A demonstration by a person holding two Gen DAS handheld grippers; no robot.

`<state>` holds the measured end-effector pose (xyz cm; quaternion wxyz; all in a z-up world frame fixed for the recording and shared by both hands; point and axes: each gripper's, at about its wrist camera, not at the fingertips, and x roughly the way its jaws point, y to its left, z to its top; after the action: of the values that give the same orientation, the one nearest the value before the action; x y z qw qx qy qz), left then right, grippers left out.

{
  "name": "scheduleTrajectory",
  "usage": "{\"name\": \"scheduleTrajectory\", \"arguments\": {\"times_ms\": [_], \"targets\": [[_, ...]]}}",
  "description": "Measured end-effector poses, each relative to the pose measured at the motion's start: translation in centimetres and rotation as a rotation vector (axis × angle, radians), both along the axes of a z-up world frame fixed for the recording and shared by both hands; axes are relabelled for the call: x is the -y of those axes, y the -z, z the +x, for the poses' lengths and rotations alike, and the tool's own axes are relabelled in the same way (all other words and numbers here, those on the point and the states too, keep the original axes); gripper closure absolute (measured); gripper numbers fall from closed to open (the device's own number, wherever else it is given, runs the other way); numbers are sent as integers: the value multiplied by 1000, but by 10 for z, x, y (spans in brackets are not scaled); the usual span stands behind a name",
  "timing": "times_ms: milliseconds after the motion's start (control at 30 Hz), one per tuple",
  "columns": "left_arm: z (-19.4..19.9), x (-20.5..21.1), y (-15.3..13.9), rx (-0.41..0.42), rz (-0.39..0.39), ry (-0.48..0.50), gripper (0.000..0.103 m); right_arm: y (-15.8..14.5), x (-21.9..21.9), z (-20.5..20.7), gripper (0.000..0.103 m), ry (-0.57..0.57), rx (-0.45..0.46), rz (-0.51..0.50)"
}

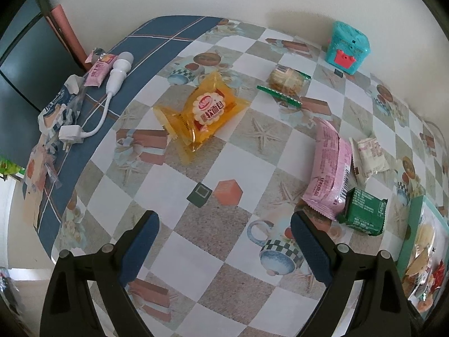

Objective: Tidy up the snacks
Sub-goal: 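Grasp the pink wrapped bread with the left tool while the right tool grasps the small red candy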

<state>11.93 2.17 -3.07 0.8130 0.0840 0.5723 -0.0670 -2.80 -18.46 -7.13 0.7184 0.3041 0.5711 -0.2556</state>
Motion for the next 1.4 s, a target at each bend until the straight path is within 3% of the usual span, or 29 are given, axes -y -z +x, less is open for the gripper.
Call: {"name": "scheduleTrajectory", "arguments": {"times_ms": [333, 567, 933, 1267, 1300, 1400], "targets": [[6, 11, 7, -19, 4, 13, 8, 0, -8, 21, 66, -53, 5, -89], [20, 20, 10, -45, -96, 0, 8, -1, -7, 29, 66, -75, 19, -123], [37, 62, 22, -36, -197, 77, 8, 1, 0, 42, 66, -88, 49, -131], [28, 99, 42, -29, -159, 171, 9, 1, 4, 44, 66, -91, 67, -122], [27, 101, 44, -31, -152, 173, 10, 2, 4, 45, 66, -92, 67, -122], [27, 102, 49, -39, -134, 165, 27, 0, 3, 40, 66, -92, 66, -123]]}}
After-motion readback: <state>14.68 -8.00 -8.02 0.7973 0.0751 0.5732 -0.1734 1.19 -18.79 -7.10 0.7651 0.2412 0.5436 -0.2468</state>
